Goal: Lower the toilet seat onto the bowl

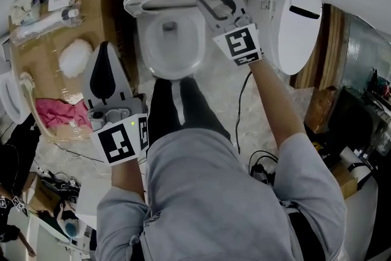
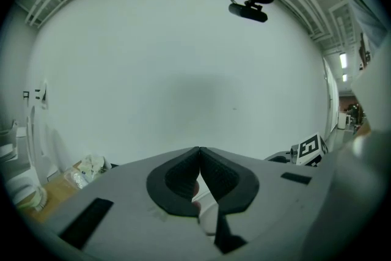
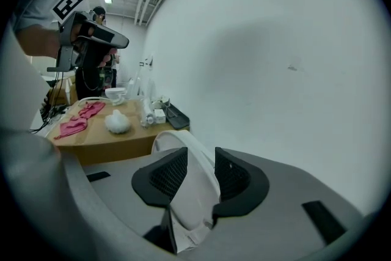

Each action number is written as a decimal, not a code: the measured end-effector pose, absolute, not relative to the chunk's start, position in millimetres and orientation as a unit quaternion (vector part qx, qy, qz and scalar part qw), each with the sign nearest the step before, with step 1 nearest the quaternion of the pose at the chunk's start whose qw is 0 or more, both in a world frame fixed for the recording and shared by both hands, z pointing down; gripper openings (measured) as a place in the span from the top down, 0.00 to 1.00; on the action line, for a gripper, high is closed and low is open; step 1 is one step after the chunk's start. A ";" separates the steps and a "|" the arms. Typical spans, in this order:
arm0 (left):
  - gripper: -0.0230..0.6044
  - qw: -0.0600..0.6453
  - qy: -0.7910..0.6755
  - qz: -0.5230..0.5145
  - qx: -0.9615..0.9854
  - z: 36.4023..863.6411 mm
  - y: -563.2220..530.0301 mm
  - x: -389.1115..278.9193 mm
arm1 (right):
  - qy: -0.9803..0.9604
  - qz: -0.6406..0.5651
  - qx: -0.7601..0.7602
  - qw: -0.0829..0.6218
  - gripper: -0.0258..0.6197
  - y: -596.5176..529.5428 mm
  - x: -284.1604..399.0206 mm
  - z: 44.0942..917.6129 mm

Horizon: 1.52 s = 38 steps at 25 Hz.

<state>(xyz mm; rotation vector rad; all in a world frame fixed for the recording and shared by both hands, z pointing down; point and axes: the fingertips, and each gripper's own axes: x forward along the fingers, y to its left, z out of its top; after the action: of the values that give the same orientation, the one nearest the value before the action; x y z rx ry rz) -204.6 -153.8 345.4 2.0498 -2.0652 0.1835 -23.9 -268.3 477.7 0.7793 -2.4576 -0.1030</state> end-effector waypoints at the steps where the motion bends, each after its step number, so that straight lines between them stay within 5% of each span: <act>1: 0.96 0.114 -0.705 0.063 0.697 347.4 -153.6 -206.0 | -0.915 -0.038 0.287 0.280 0.77 -269.1 -25.5 481.2; 27: 0.96 0.137 -0.711 0.072 0.686 374.1 -149.1 -210.2 | -0.909 -0.042 0.251 0.329 0.72 -275.2 -37.1 529.5; 38: 0.96 0.137 -0.705 0.070 0.692 372.9 -141.0 -196.7 | -0.908 -0.065 0.243 0.335 0.78 -251.9 -30.2 525.8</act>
<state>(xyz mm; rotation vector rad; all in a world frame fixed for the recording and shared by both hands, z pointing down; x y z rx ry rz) -196.7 -141.0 372.9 2.0039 -2.0407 0.2025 -30.2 -251.9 525.8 0.6351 -2.3682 -0.1705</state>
